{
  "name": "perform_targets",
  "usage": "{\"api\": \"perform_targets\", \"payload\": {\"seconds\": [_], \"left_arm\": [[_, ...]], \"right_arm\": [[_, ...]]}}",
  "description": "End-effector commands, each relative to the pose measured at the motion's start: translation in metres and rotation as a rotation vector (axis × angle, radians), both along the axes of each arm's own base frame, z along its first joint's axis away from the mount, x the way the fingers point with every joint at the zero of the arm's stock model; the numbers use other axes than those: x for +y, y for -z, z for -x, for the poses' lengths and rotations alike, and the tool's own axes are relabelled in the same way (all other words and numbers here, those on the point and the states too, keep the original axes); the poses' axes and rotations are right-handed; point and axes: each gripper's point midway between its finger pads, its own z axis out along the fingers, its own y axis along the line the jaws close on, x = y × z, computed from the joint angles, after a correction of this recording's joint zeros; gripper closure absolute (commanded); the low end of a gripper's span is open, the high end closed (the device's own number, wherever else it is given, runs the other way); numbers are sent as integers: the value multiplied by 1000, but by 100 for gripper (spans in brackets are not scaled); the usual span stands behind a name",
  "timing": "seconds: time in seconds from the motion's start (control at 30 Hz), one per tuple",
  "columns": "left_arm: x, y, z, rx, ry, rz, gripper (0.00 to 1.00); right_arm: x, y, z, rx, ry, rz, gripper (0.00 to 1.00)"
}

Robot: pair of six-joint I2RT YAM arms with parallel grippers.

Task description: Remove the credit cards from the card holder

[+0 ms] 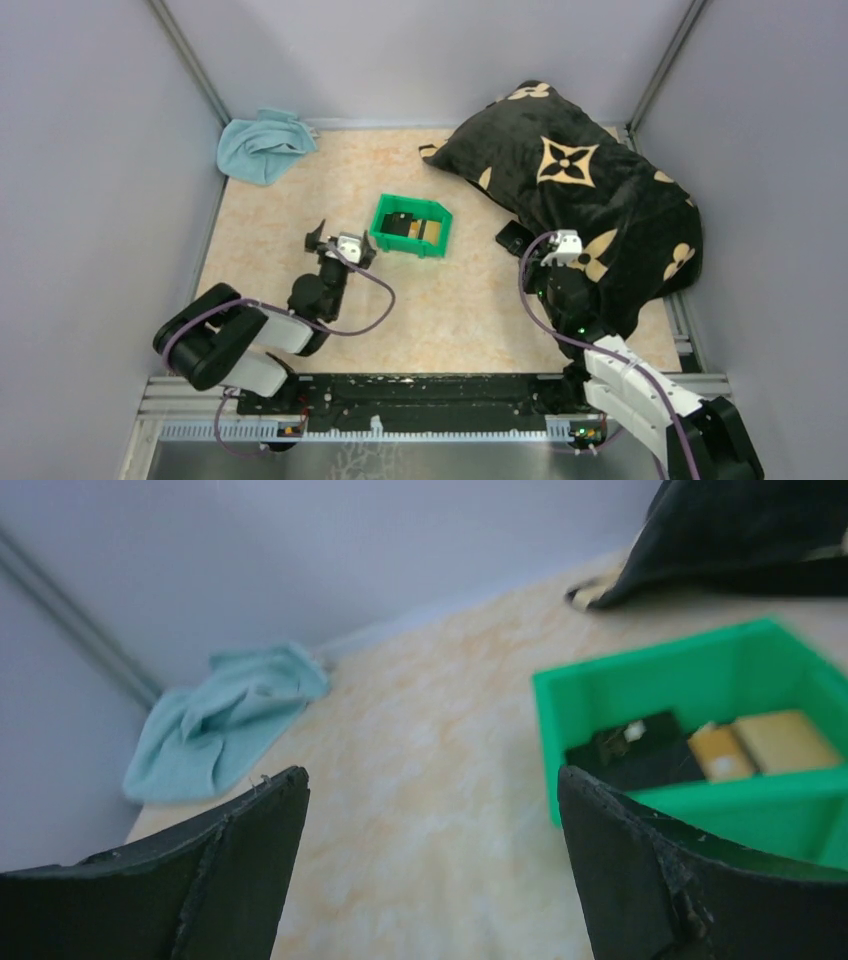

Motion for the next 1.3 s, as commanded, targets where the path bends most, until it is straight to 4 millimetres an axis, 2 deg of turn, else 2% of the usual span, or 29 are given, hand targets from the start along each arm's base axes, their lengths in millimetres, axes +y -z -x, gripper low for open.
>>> {"api": "perform_targets", "payload": {"seconds": [0.0, 0.03, 0.13, 0.2, 0.27, 0.3, 0.33, 0.37, 0.43, 0.47, 0.5, 0.53, 0.57, 0.67, 0.83, 0.97, 1.1, 1.2, 1.27], "left_arm": [[-47, -59, 2, -127, 34, -17, 1], [-65, -59, 0, -95, 70, -31, 1], [-108, -64, 2, -28, 177, 49, 1], [-128, -73, 3, 26, 188, 169, 1], [-149, -82, 4, 122, 205, 191, 1], [-157, -95, 1, 174, 201, 197, 1], [-153, -90, 2, 258, 151, 205, 0], [-137, -90, 0, 277, 42, 267, 0], [-90, -96, 0, 190, -217, 404, 1], [-81, -98, 2, 171, -249, 426, 1], [-78, -98, 3, 183, -229, 429, 1], [-86, -102, 3, 206, -142, 427, 1], [-93, -100, 5, 259, -75, 445, 1], [-97, -101, 13, 364, -59, 602, 0], [-78, -83, 19, 427, -266, 812, 1], [-87, -75, 14, 458, -280, 842, 0], [-99, -57, 5, 522, -300, 835, 0], [-96, -36, 1, 619, -366, 919, 0], [-92, -23, -3, 665, -405, 1005, 4]], "right_arm": [[-1, -11, -11, -30, 43, -15, 94], [-3, -10, -12, -25, 56, -12, 100], [-7, -6, -19, 6, 101, 4, 100], [-7, -8, -27, 25, 116, 24, 100], [-2, -15, -38, 34, 108, 54, 100], [-1, -18, -44, 40, 111, 72, 100], [0, -25, -50, 38, 119, 82, 100], [1, -30, -56, 36, 124, 92, 96], [6, -42, -66, 13, 121, 88, 62], [9, -45, -69, 0, 113, 84, 49], [11, -48, -70, -14, 107, 79, 42], [12, -47, -71, -15, 103, 78, 39], [12, -42, -69, -9, 102, 80, 38], [7, -26, -62, 4, 108, 92, 38], [7, -19, -58, 21, 95, 104, 39], [12, -16, -59, 38, 76, 100, 41], [16, -10, -60, 65, 58, 103, 41], [17, -10, -61, 73, 58, 104, 41], [19, -10, -60, 78, 46, 100, 41]]}}
